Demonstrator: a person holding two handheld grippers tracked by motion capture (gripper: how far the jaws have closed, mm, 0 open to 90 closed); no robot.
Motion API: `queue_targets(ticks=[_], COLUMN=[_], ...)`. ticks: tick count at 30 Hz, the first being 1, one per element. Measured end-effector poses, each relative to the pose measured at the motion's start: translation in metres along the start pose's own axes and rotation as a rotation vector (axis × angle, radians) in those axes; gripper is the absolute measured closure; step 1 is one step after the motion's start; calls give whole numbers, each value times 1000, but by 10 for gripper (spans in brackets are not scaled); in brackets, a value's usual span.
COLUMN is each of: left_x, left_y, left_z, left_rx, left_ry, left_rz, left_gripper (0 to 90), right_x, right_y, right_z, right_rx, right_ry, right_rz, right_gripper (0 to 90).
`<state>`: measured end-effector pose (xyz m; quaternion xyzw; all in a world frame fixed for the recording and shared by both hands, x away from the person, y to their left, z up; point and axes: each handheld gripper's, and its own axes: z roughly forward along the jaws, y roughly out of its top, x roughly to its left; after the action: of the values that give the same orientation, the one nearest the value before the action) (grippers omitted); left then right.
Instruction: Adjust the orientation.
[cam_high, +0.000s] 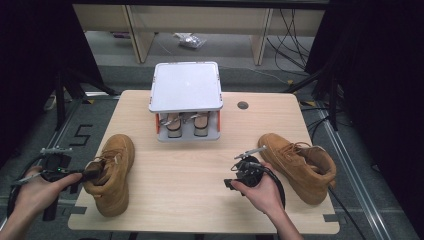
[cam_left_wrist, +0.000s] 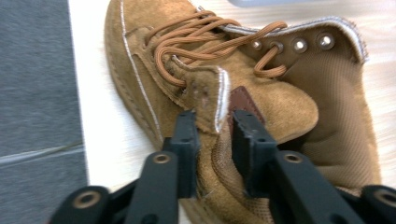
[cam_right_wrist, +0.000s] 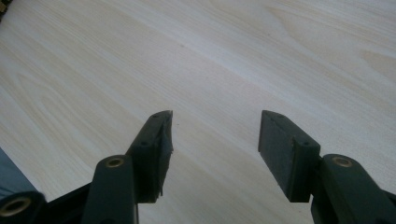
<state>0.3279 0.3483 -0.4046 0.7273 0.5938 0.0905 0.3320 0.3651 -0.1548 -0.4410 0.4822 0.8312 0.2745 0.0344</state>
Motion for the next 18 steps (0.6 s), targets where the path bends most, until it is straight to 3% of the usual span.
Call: queue_targets(ticks=[4, 6, 7, 8, 9, 10, 14, 18], left_x=[8, 10, 11, 12, 14, 14, 22, 27], left_y=[-2, -3, -4, -5, -6, -6, -9, -9], left_z=[2, 2, 2, 3, 2, 3, 2, 0], left_rx=[-22, -36, -45, -60, -58, -80, -109, -137], left_ry=[-87, -93, -105, -132, -129, -145, -173, -179], left_rz=[-60, -87, -106, -135, -140, -177, -218, -231], left_gripper=[762, 770, 773, 775, 778, 779, 785, 789], right_x=[-1, -2, -4, -3, -3, -3, -3, -3], right_y=[-1, -1, -2, -2, -2, -2, -2, -1], right_z=[0, 0, 0, 0, 0, 0, 0, 1], right_rx=[-9, -5, -13, -1, 0, -1, -8, -12], right_ry=[-1, 2, 6, -2, -11, -12, -6, -1], right_rz=[-2, 3, -15, 5, 9, 9, 1, -2], right_gripper=[454, 453, 453, 454, 453, 454, 454, 453])
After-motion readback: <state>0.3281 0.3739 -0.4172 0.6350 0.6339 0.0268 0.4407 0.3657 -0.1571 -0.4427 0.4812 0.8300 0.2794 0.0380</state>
